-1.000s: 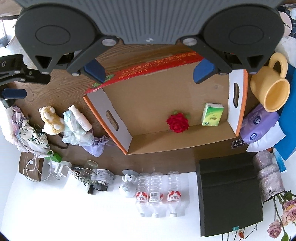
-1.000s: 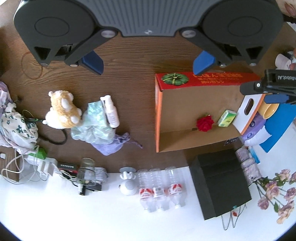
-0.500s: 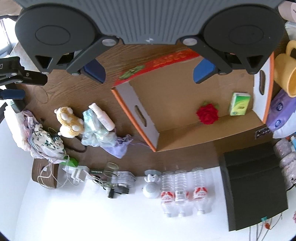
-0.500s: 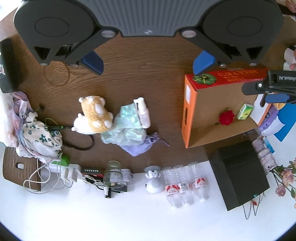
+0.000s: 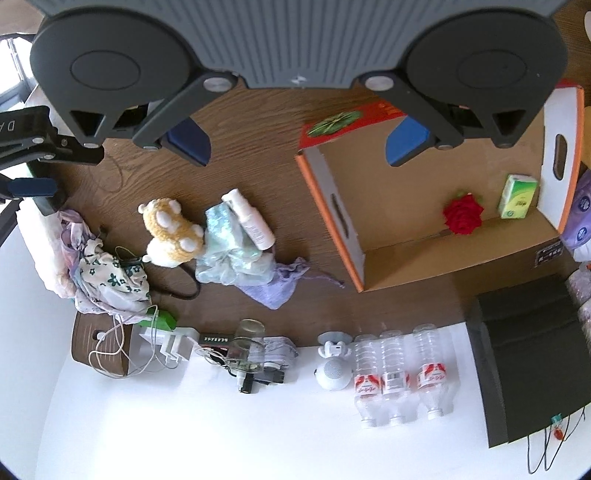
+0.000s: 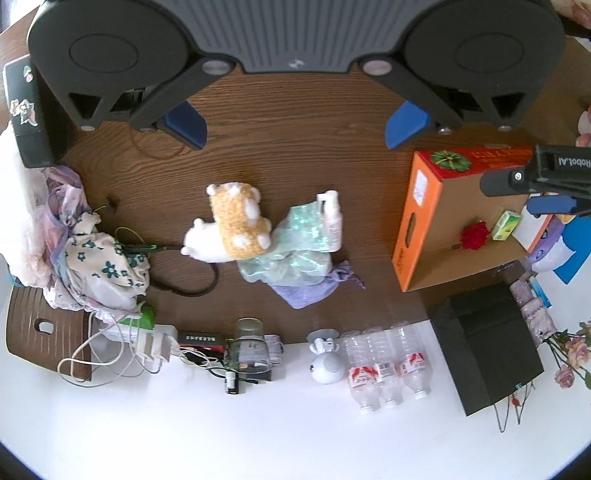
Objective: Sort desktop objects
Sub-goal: 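Withdraw both tools from the tray toward the plush toy and bottle, then reach the right tool to the plush toy while the left tool approaches the white bottle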
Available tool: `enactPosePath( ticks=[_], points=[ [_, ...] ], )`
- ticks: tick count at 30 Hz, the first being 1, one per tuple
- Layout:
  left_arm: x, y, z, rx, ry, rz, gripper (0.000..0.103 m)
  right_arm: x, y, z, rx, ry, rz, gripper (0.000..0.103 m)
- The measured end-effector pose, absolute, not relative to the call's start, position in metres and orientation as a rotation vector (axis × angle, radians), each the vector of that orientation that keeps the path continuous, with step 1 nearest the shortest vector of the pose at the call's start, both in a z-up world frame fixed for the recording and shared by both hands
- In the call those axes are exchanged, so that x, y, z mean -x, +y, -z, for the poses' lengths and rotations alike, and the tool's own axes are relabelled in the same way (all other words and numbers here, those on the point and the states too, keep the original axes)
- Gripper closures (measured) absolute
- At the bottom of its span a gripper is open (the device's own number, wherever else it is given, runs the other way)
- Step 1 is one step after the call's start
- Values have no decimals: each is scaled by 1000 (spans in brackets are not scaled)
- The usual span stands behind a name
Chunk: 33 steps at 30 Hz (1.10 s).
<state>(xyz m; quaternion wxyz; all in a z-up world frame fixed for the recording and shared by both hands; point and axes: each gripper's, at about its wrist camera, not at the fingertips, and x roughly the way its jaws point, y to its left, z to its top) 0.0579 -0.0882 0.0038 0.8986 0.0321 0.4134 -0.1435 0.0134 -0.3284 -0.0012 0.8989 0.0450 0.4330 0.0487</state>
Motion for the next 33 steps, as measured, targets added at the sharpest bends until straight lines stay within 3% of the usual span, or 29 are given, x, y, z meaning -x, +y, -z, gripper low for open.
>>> enactPosePath(
  ticks=[11,33],
  points=[
    [-61,-145,4,-57,861,284,0,-23,-378,10,-82,906,-131,0],
    [-95,-188,24,-17,879,160,0,-80,-408,46,73,854,-255,0]
  ],
)
